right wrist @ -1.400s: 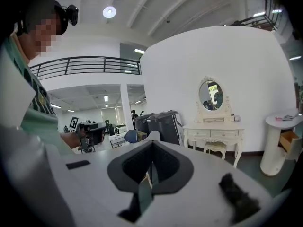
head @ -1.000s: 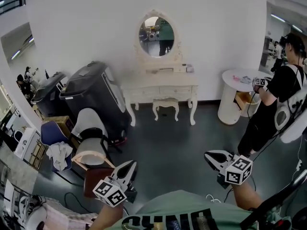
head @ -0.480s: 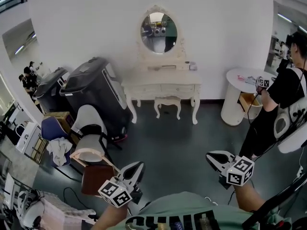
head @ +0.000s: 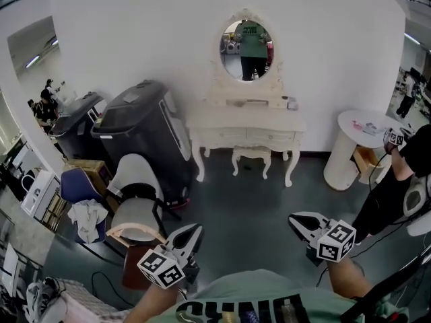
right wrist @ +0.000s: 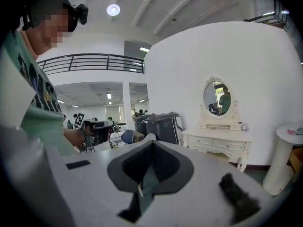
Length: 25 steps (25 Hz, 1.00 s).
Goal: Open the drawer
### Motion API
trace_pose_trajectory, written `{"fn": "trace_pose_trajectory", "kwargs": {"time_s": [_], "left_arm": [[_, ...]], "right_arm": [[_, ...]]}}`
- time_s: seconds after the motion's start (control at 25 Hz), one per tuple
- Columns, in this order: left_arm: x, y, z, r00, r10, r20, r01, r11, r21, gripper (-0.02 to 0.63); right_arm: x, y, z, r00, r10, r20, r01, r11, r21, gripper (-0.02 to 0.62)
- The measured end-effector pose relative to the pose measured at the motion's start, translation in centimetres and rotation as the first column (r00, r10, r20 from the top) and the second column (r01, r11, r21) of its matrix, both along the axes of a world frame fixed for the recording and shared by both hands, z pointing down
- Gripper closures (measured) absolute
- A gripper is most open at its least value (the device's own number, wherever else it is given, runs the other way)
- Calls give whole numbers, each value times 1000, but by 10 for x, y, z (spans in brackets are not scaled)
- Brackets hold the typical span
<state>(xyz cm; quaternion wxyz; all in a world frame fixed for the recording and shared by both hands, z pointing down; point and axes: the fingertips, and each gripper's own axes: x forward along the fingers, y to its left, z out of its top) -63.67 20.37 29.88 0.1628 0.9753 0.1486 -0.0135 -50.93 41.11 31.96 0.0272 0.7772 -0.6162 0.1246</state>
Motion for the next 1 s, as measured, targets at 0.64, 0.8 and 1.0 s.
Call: {"fn": "trace_pose_trajectory", "kwargs": {"time_s": [0.64,0.8,1.0], "left_arm": [[86,-134,8,999,46,10,-46,999,-7,597],[113,-139,13,1000,2,22,-2,1000,2,597],[174,-121,13,997,-74,13,74,997,7,597]], "right_arm": [[86,-127,9,998,52,32,-51,998,-33,584],[121,-133,14,999,12,36,-11,1000,-26,584],[194,-123,18,997,-65,34,66,998,-21,584]]}}
